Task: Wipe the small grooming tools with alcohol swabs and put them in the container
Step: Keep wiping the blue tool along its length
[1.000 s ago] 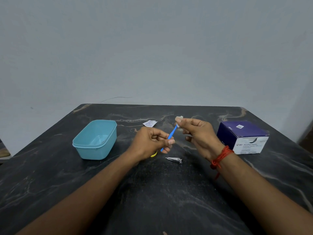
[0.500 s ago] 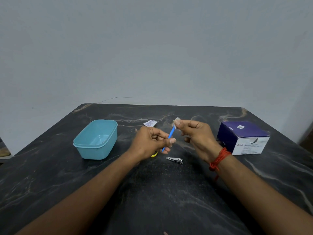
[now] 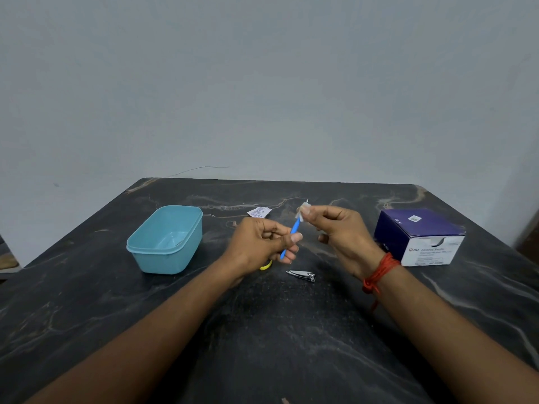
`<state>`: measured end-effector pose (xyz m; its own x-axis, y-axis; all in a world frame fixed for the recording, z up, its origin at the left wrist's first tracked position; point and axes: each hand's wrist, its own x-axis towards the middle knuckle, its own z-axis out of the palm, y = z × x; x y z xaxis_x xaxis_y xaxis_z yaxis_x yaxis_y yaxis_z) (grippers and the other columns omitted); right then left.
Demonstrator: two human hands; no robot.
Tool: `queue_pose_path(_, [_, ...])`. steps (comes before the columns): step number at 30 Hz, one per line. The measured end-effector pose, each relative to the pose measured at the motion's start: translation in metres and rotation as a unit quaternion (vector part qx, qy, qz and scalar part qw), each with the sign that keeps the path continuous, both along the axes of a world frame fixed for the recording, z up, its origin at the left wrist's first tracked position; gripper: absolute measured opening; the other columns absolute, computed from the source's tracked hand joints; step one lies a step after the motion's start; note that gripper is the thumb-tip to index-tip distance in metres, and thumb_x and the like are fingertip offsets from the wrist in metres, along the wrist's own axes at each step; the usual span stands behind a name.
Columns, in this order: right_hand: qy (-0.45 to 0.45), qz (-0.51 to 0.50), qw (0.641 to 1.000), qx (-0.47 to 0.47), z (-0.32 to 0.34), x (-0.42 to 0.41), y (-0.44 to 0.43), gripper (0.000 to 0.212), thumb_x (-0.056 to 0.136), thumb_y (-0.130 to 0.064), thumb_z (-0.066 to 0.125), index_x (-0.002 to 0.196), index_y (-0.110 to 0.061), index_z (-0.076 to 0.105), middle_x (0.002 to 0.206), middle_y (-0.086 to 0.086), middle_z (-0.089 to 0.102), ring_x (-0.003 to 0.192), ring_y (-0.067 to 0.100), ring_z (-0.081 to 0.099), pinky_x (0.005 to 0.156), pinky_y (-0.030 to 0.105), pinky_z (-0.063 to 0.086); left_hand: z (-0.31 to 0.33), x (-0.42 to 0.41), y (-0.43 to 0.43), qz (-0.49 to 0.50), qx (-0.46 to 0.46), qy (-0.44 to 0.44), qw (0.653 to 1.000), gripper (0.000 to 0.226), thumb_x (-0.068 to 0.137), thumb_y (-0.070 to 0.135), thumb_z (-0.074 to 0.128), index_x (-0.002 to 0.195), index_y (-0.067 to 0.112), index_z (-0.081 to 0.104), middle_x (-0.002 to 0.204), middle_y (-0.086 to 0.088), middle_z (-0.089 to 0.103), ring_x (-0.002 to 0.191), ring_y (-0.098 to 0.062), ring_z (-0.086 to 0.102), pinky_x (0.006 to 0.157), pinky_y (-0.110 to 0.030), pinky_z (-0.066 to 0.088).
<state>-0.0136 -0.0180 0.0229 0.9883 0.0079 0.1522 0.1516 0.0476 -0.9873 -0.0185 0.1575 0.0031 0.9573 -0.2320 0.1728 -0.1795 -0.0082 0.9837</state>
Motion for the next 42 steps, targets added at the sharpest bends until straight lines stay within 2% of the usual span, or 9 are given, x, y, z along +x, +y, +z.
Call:
queue_pose_path(4, [0.004, 0.015, 1.0, -0.005, 0.0012, 0.0001, -0.0012, 0.032, 0.07, -0.038, 0.077, 0.091, -0.014, 0.079, 0.103, -0.006, 0.077, 0.072, -0.007, 0.058, 0.064, 0.025, 0.035, 0.0002, 0.0003, 0.0001, -0.001, 0.002, 0.002, 1.0, 0.013, 0.085, 0.007, 0.074, 0.092, -0.003, 0.072, 0.074, -0.017, 0.074, 0.059, -0.019, 0.07, 0.059, -0.025, 0.06])
queue_pose_path(8, [0.026, 0.033, 0.999, -0.034, -0.0001, -0.0005, 0.0009, 0.027, 0.078, -0.031, 0.078, 0.095, -0.011, 0.079, 0.102, -0.004, 0.077, 0.081, 0.002, 0.057, 0.063, 0.025, 0.034, -0.0005, 0.0007, 0.0015, 0.006, 0.011, -0.009, 1.0, 0.01, 0.083, 0.007, 0.076, 0.089, -0.001, 0.073, 0.074, -0.017, 0.073, 0.058, -0.019, 0.07, 0.058, -0.026, 0.059])
queue_pose_path(12, [0.015, 0.009, 1.0, 0.001, 0.0029, -0.0007, 0.0004, 0.024, 0.077, -0.029, 0.078, 0.09, -0.009, 0.078, 0.1, -0.005, 0.078, 0.065, -0.008, 0.058, 0.065, 0.026, 0.035, -0.0009, 0.0012, 0.0, 0.008, 0.025, -0.028, 0.999, 0.007, 0.08, 0.006, 0.079, 0.083, 0.003, 0.073, 0.071, -0.014, 0.073, 0.056, -0.019, 0.069, 0.056, -0.026, 0.058])
queue_pose_path(14, [0.022, 0.014, 1.0, 0.018, 0.0032, -0.0009, -0.0007, 0.022, 0.076, -0.029, 0.078, 0.089, -0.011, 0.078, 0.099, -0.007, 0.078, 0.065, -0.007, 0.058, 0.066, 0.026, 0.036, -0.0008, 0.0008, -0.0005, 0.007, 0.028, -0.03, 0.999, 0.008, 0.081, 0.006, 0.078, 0.084, 0.002, 0.073, 0.071, -0.015, 0.073, 0.055, -0.018, 0.068, 0.056, -0.026, 0.058])
queue_pose_path(17, [0.057, 0.044, 0.997, 0.03, 0.0029, -0.0007, -0.0007, 0.039, 0.069, -0.034, 0.079, 0.1, -0.01, 0.077, 0.102, -0.01, 0.076, 0.071, 0.004, 0.047, 0.066, 0.024, 0.037, -0.0004, -0.001, 0.0002, 0.005, 0.024, -0.024, 0.999, 0.01, 0.081, 0.007, 0.078, 0.086, 0.0, 0.073, 0.073, -0.017, 0.074, 0.058, -0.02, 0.069, 0.057, -0.027, 0.059])
queue_pose_path(21, [0.074, 0.072, 0.994, 0.041, 0.0037, 0.0006, 0.0001, 0.052, 0.067, -0.036, 0.078, 0.112, -0.009, 0.075, 0.097, -0.011, 0.071, 0.072, 0.007, 0.04, 0.068, 0.025, 0.037, 0.0008, -0.0023, 0.0009, -0.001, 0.01, -0.007, 1.0, 0.017, 0.082, 0.007, 0.077, 0.092, -0.005, 0.072, 0.076, -0.018, 0.074, 0.06, -0.02, 0.07, 0.06, -0.027, 0.061])
queue_pose_path(29, [0.066, 0.055, 0.995, 0.039, 0.0007, 0.0025, 0.0, 0.033, 0.059, -0.038, 0.081, 0.084, -0.017, 0.078, 0.086, -0.011, 0.074, 0.065, 0.007, 0.041, 0.063, 0.024, 0.037, 0.0037, -0.0057, -0.0001, -0.009, 0.02, -0.012, 1.0, 0.019, 0.082, 0.007, 0.077, 0.094, -0.007, 0.072, 0.076, -0.017, 0.074, 0.058, -0.018, 0.07, 0.059, -0.025, 0.059])
queue_pose_path(35, [0.066, 0.078, 0.994, 0.043, 0.0, 0.0046, -0.0013, 0.049, 0.065, -0.036, 0.08, 0.107, -0.01, 0.076, 0.095, -0.011, 0.07, 0.067, 0.007, 0.04, 0.065, 0.023, 0.037, 0.0024, -0.0039, 0.0017, -0.003, 0.001, 0.005, 1.0, 0.018, 0.082, 0.006, 0.077, 0.094, -0.008, 0.072, 0.077, -0.019, 0.074, 0.059, -0.019, 0.069, 0.058, -0.025, 0.059])
queue_pose_path(42, [0.053, 0.064, 0.995, 0.062, -0.0001, 0.0056, -0.0015, 0.032, 0.07, -0.034, 0.079, 0.095, -0.014, 0.078, 0.091, -0.008, 0.072, 0.063, 0.006, 0.04, 0.064, 0.024, 0.036, 0.0049, -0.0041, 0.0034, -0.05, 0.005, 0.056, 0.997, 0.026, 0.087, 0.014, 0.073, 0.102, -0.007, 0.071, 0.083, -0.019, 0.074, 0.067, -0.019, 0.071, 0.065, -0.025, 0.061])
